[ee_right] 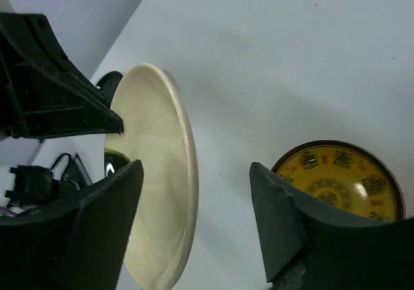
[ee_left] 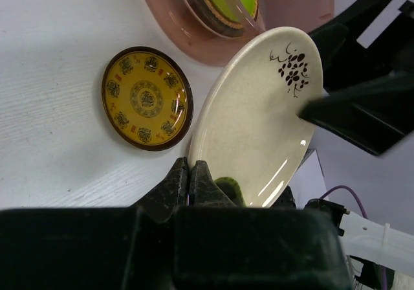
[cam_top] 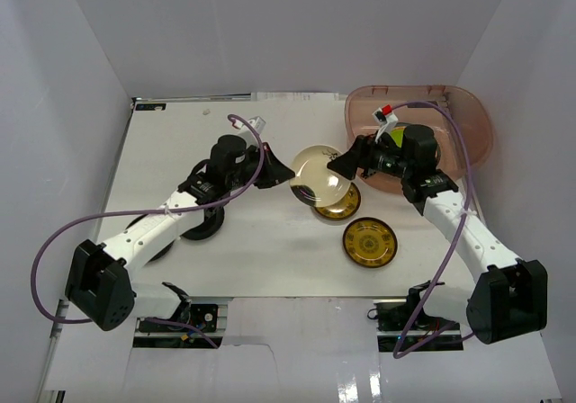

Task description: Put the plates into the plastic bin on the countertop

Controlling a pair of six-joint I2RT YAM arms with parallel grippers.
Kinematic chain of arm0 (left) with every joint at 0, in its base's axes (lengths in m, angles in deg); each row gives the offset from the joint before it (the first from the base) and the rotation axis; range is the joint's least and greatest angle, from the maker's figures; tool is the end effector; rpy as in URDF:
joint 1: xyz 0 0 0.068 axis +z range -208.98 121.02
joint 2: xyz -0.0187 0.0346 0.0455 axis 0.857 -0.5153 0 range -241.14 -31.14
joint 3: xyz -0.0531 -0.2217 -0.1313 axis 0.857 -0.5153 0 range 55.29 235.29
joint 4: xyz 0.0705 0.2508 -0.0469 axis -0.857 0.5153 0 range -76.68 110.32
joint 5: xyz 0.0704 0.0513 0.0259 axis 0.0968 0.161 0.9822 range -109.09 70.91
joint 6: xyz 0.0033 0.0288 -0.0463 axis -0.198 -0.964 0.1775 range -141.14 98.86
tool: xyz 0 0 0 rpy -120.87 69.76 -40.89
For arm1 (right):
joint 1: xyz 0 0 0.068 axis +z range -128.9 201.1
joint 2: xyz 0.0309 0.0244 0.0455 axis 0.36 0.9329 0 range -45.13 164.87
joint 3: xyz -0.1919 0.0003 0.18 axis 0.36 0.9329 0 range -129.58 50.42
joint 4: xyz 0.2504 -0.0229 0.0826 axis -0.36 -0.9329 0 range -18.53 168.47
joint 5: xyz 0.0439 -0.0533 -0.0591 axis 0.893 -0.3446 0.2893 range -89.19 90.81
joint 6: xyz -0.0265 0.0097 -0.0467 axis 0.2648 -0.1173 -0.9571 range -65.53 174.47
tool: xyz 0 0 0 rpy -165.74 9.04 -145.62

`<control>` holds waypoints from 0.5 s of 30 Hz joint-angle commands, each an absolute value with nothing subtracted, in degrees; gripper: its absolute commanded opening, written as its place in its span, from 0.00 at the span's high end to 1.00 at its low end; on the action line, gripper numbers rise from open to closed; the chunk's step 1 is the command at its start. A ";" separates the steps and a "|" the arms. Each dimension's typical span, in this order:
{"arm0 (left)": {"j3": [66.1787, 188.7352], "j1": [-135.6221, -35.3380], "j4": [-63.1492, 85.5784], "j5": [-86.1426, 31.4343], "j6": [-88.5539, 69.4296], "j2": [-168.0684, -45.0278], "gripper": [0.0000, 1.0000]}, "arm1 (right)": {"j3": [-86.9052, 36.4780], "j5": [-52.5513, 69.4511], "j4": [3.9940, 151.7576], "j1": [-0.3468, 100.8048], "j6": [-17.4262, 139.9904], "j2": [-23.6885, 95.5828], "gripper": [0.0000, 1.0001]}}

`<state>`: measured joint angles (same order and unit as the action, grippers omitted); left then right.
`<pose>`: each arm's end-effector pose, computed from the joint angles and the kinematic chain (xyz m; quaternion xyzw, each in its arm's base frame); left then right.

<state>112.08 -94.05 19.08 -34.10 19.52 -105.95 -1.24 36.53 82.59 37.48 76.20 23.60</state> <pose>0.2470 -0.1849 0.2947 0.0307 0.8329 -0.4188 0.3604 0.2665 0.1005 0.3113 -0.1561 0.7528 0.4204 0.4820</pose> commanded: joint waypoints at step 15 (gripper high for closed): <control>117.59 -94.93 17.28 -27.26 20.16 -123.24 0.21 | -9.60 18.05 85.24 25.34 80.92 26.84 0.92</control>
